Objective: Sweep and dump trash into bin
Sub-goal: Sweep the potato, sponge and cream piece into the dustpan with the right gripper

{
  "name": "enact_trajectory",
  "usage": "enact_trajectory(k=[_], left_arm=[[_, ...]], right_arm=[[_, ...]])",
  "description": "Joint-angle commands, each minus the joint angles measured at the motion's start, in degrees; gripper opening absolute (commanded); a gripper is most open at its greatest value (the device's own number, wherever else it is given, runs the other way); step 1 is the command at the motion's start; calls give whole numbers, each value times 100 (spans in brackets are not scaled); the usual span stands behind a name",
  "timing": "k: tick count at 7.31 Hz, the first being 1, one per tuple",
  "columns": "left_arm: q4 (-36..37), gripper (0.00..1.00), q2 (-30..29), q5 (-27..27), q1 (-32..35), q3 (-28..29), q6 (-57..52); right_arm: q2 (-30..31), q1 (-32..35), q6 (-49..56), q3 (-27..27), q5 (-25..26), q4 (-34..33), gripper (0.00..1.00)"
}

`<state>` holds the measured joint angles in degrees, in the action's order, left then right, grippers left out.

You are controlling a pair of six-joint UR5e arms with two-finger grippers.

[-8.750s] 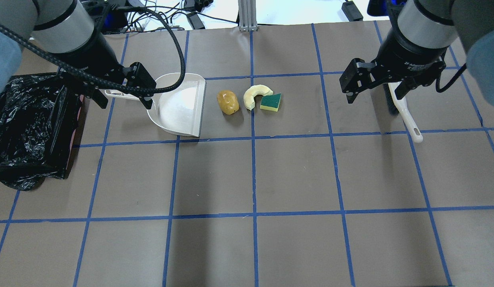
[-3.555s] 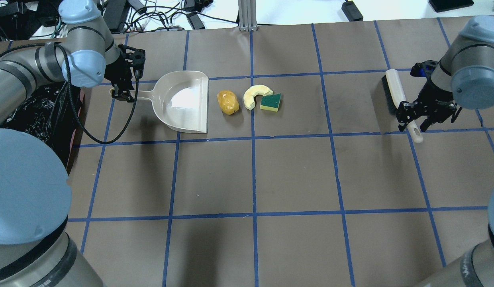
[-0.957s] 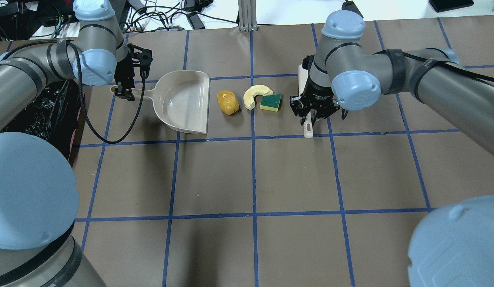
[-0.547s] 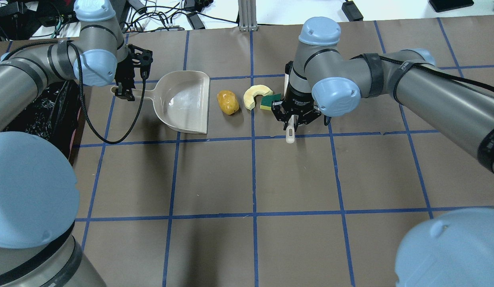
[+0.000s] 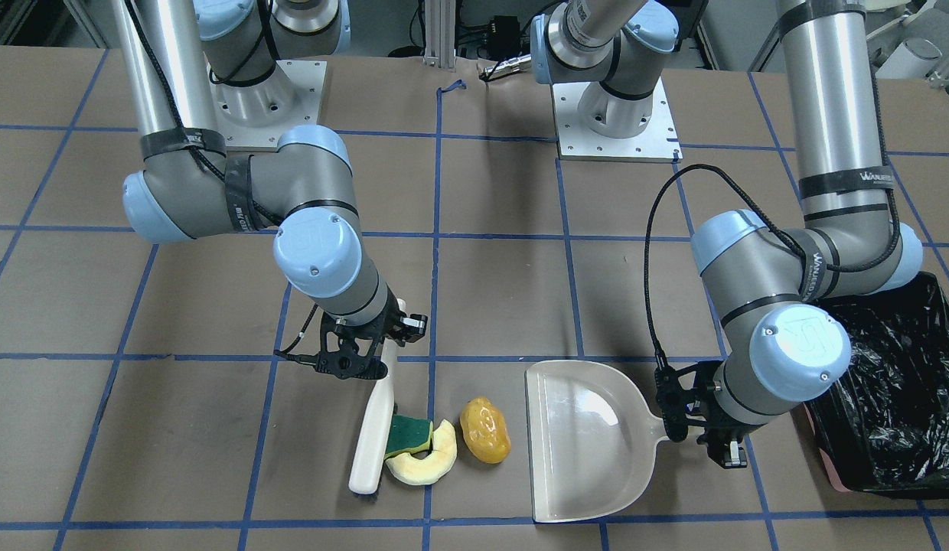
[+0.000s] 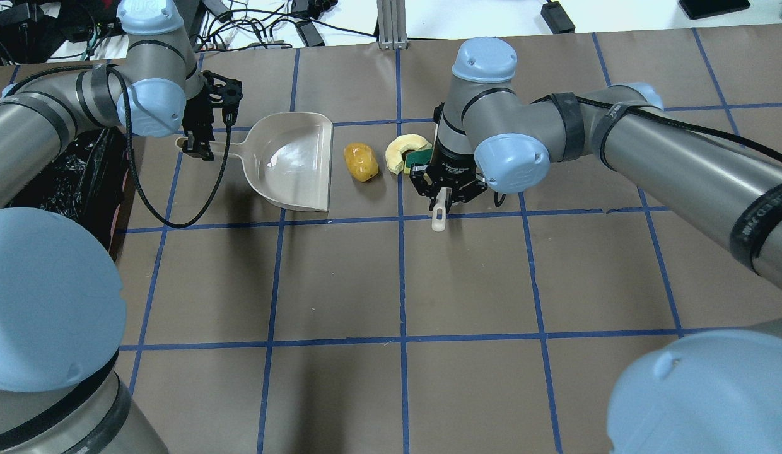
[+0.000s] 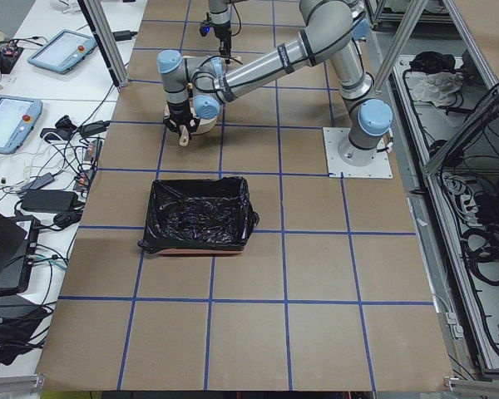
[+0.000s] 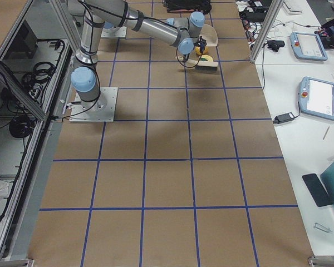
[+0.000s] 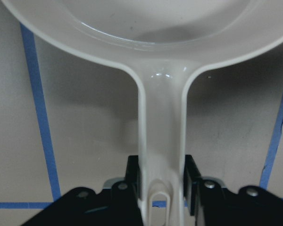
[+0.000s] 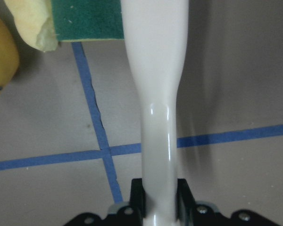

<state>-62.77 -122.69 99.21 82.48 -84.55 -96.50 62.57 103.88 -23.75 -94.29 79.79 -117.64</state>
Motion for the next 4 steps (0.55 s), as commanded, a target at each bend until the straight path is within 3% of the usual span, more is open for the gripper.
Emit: enact_trajectory(k=[1, 4], left_arm=[[2, 18, -18, -16, 5, -9, 0], [2, 18, -18, -16, 5, -9, 0]], right_arm=[[-331, 342, -471, 462, -7, -40, 0], [-657, 799, -999, 955, -112, -49, 0]])
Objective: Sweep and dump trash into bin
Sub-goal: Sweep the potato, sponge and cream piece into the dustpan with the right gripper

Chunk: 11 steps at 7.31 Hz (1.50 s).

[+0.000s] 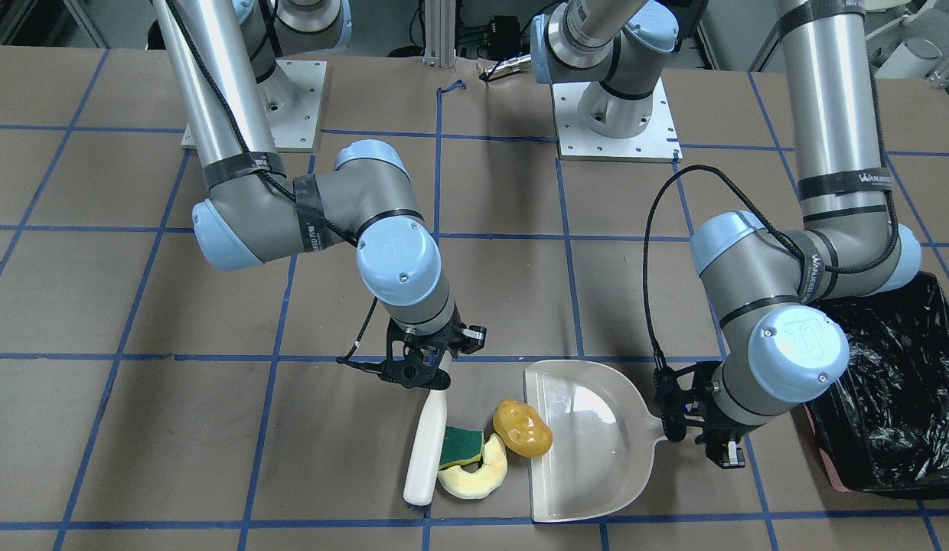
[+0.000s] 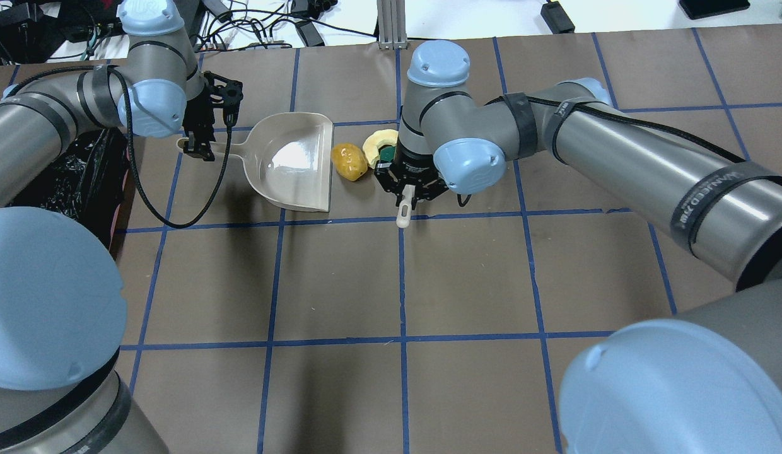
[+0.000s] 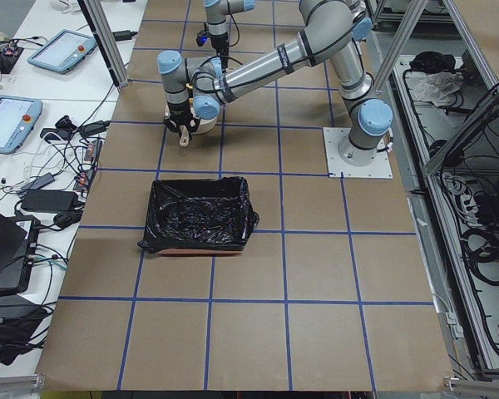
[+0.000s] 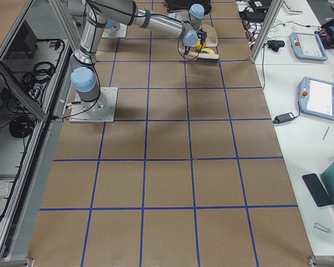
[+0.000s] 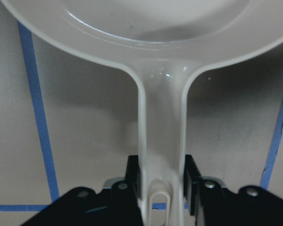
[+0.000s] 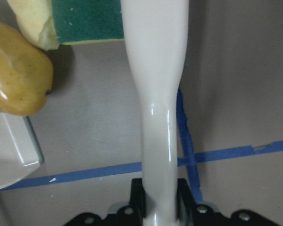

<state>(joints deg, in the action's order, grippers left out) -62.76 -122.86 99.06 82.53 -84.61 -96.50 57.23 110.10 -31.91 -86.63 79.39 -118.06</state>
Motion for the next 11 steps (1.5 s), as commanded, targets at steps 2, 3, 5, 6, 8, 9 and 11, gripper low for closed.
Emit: enact_trajectory(k=[2, 3, 5, 6, 8, 9, 11], left_arm=[[0, 18, -10, -9, 0, 6, 0], [0, 18, -1, -9, 0, 6, 0], [0, 18, -1, -9, 0, -3, 0], [0, 18, -1, -18, 0, -3, 0], [0, 18, -1, -27, 0, -3, 0], [0, 18, 16, -70, -9, 6, 9], [0, 18, 25, -88, -9, 6, -9]], right_arm=[[-264, 388, -183, 426, -143, -42, 0], [-386, 503, -210, 523, -222, -103, 0], [-580, 696, -552, 804, -380, -270, 0], [-590, 767, -649, 892, -537, -270, 0], [-590, 803, -746, 937, -880, -445, 0], [-607, 811, -903, 955, -1065, -603, 0], [-756, 1004, -1202, 999, -1119, -919, 0]])
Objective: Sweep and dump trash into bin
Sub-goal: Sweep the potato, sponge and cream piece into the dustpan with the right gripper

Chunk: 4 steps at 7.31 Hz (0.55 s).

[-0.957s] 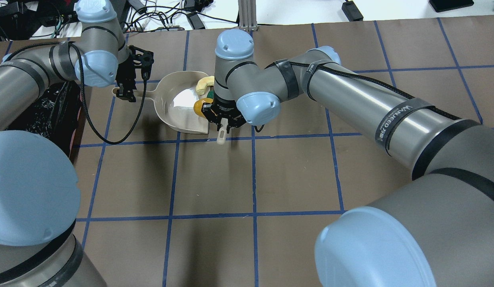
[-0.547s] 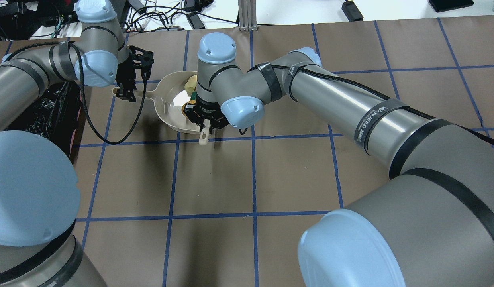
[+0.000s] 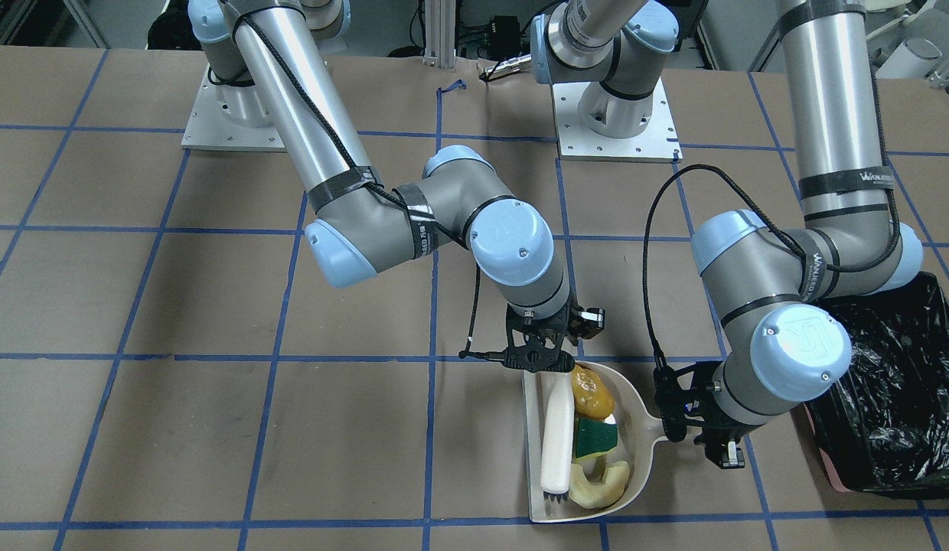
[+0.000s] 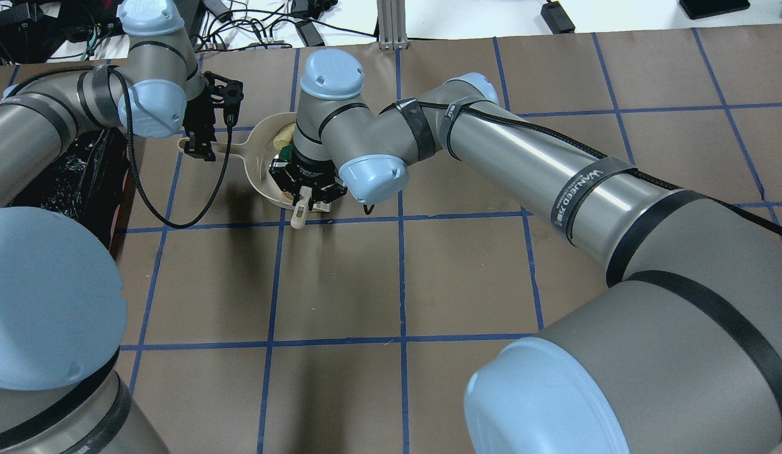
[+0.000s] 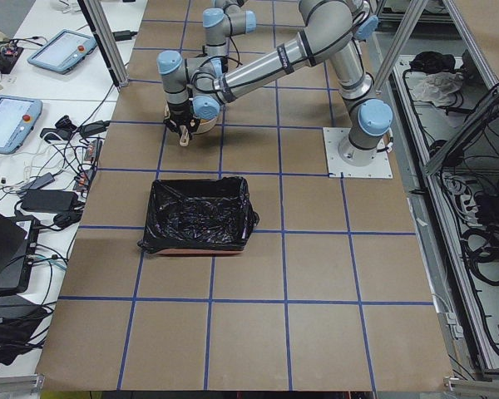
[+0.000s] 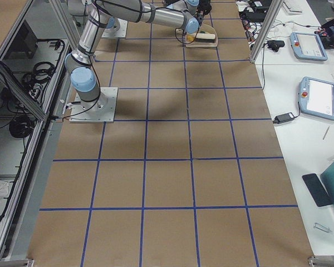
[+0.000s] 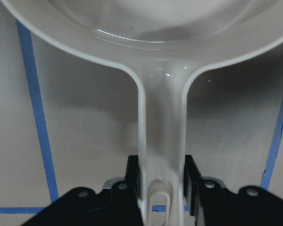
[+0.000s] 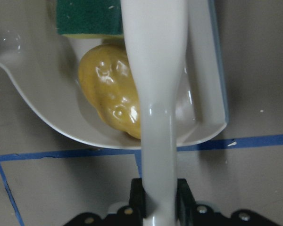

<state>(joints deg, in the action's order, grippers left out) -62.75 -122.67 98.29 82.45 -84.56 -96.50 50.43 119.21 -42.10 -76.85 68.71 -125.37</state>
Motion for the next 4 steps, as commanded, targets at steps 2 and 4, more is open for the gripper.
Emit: enact_trajectory(k=[2, 4], left_arm=[[0, 18, 6, -11, -1, 1, -26], [0, 18, 6, -3, -1, 1, -44]], right_arm=[[19, 68, -211, 144, 2, -137, 0], [264, -20, -194, 153, 38, 12, 0]])
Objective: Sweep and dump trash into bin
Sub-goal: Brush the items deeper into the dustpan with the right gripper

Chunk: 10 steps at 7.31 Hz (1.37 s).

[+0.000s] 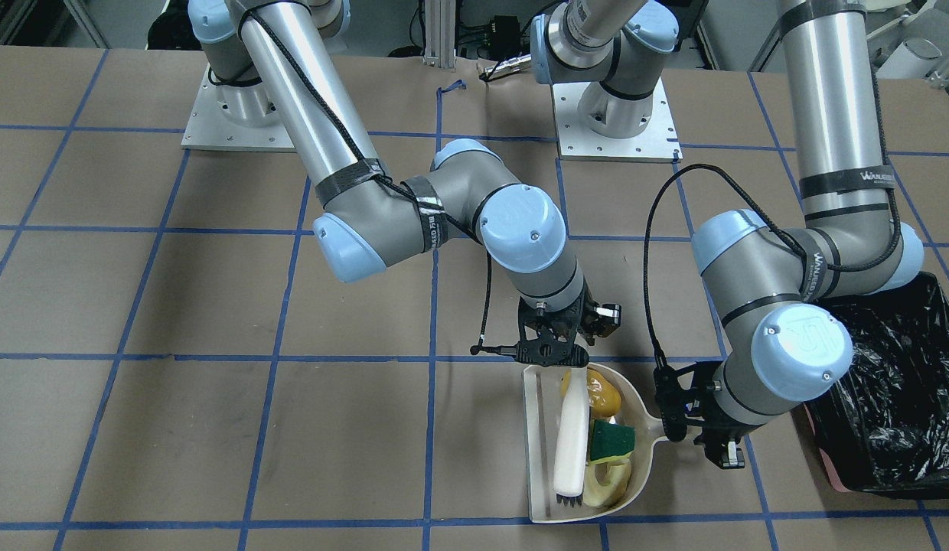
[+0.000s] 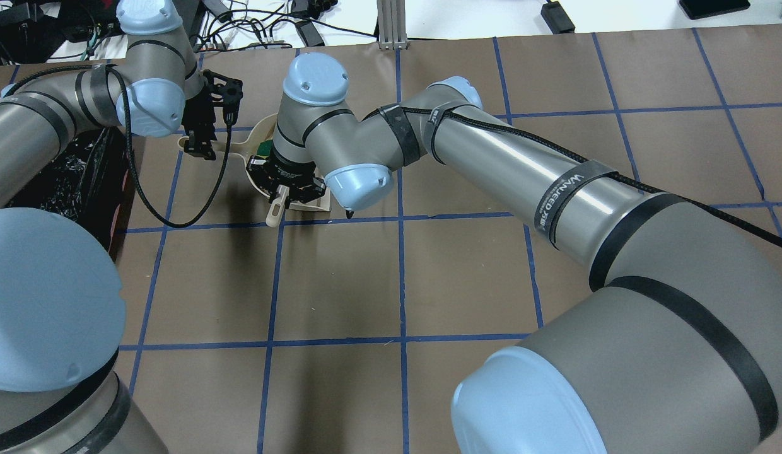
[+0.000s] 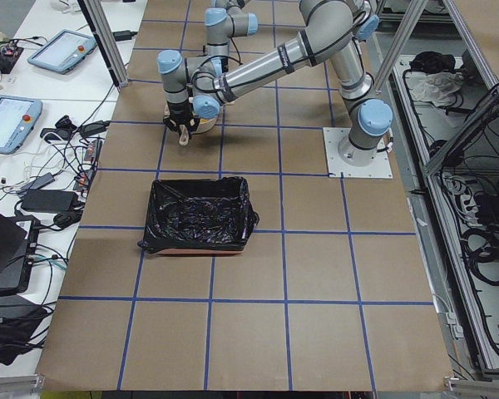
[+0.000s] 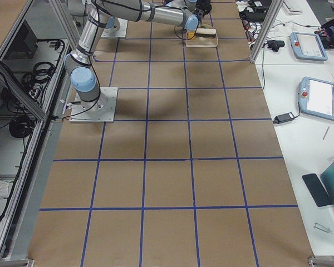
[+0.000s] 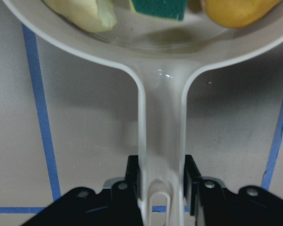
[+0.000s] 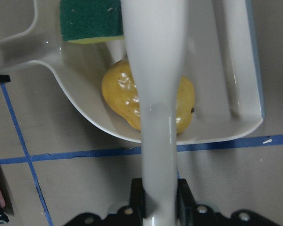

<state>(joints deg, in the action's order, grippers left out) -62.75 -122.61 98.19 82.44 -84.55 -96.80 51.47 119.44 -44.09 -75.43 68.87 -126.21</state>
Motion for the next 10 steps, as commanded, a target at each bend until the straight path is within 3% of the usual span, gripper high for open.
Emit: enact_trajectory(k=[1, 6, 10], left_arm=[[0, 18, 9, 7, 0, 0, -14], [0, 18, 0, 7, 0, -9, -6], [9, 18, 0, 7, 0, -26, -6]], right_arm=[[309, -122, 76, 11, 30, 401, 0], [416, -175, 339, 37, 161, 448, 0], [346, -35, 490, -6, 1012, 941, 0]])
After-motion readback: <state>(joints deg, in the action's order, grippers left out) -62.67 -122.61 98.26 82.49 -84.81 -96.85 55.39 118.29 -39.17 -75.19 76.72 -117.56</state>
